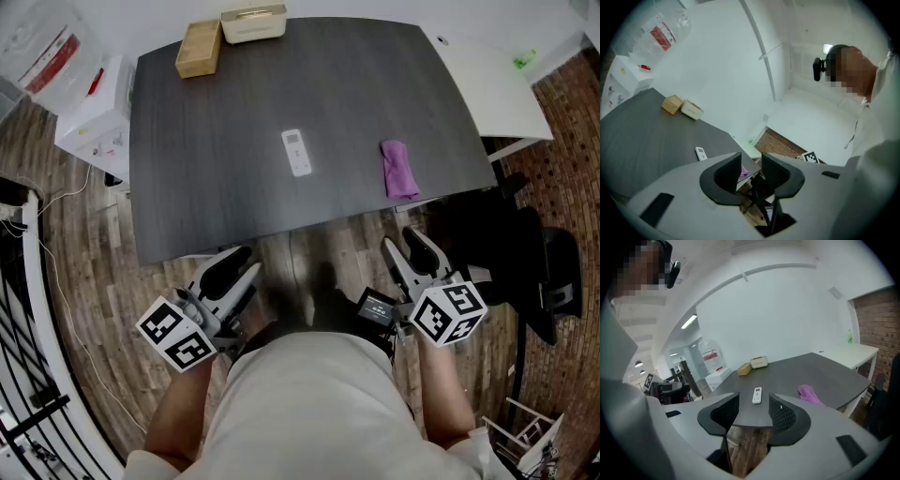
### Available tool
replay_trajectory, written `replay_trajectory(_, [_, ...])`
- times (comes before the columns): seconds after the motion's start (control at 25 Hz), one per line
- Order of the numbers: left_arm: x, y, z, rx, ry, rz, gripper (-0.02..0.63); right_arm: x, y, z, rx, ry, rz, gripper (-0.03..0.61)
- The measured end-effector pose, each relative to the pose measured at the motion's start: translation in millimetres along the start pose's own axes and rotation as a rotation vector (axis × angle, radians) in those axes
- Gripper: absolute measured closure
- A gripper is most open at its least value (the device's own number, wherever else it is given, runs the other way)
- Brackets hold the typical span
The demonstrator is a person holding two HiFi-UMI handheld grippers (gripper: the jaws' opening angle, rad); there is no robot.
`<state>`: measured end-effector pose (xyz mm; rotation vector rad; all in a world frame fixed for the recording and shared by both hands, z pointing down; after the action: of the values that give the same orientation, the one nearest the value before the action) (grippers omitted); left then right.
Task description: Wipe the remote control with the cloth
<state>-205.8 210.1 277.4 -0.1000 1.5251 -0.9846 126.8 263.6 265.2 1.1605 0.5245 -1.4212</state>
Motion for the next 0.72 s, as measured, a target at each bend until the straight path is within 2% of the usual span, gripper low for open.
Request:
replay_trajectory(0.28, [-7.2, -11.0, 34.8, 0.059, -0.040, -0.049, 0.469, 3.0, 52.2, 19.2, -0.004, -0.039, 0.013, 0.379])
replay_trajectory(0.52, [-7.7, -30.3, 83.5, 0.189, -0.053, -0.075, 0.466, 14.5, 112.4, 56.4, 0.016, -0.107, 0.004, 0.379])
replay_trajectory(0.72, [-16.1, -52.4, 130.8, 0.290, -0.090, -0.146, 0.447, 23.3, 160.4, 92.9, 0.054, -0.187, -0.023, 0.379])
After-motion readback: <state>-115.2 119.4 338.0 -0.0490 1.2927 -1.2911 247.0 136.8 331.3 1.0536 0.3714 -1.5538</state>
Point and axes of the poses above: the fingertips, and each gripper's own axes: z forward along the fingers, y to its right, x out of its top, the point moved 8 cm from there along -z, backward along the fingers, and after that the axes turned 6 degrees about x, right-handed, at the moved point
